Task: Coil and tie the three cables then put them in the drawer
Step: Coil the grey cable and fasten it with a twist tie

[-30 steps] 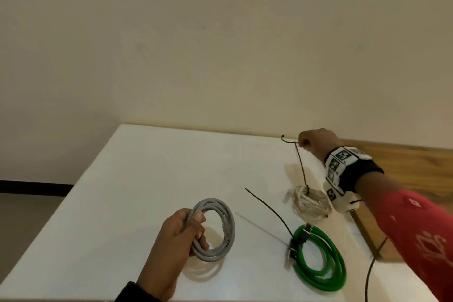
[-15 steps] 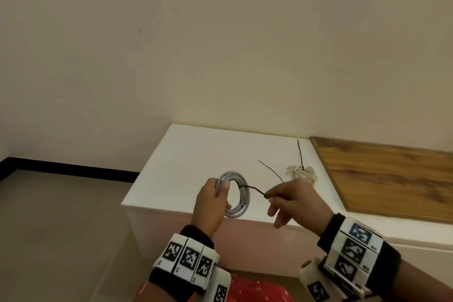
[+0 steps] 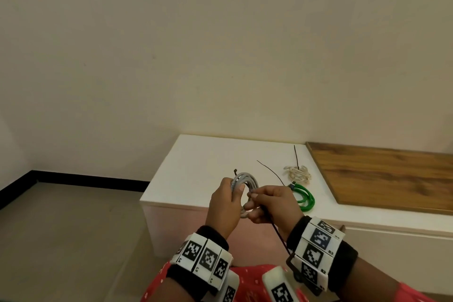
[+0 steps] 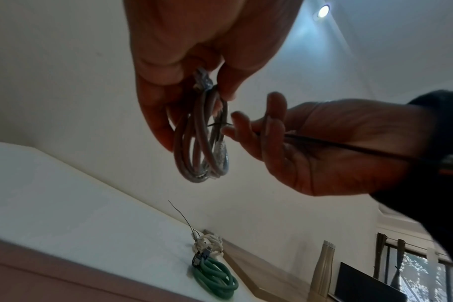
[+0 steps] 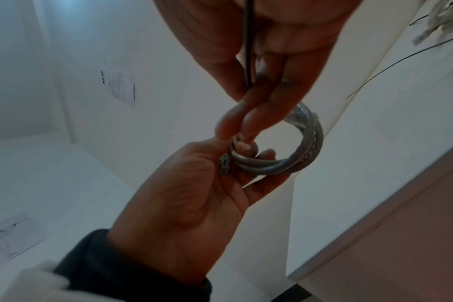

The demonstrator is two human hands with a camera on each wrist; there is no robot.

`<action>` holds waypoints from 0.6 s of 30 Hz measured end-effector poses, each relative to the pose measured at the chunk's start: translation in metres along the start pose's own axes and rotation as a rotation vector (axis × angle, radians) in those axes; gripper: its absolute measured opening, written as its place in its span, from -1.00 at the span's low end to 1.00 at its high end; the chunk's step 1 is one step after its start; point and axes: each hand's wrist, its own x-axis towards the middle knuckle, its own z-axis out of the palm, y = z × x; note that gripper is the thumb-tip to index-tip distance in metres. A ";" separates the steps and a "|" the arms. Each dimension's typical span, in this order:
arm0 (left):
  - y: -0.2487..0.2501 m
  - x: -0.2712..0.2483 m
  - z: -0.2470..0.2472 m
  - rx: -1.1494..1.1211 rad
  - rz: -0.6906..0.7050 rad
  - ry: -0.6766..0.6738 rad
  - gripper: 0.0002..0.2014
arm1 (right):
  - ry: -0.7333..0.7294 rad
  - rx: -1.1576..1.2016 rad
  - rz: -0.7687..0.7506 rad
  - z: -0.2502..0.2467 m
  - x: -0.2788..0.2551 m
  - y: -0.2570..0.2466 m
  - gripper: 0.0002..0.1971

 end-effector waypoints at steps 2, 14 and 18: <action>0.001 -0.002 -0.001 -0.007 0.003 -0.009 -0.84 | -0.014 0.004 -0.005 0.002 -0.002 0.001 -0.87; -0.011 0.001 -0.013 -0.084 0.001 -0.024 -0.79 | -0.115 -0.028 0.032 0.008 -0.005 0.010 -0.86; -0.015 0.002 -0.013 -0.125 -0.002 -0.019 -0.77 | -0.145 -0.026 0.039 0.008 -0.004 0.012 -0.89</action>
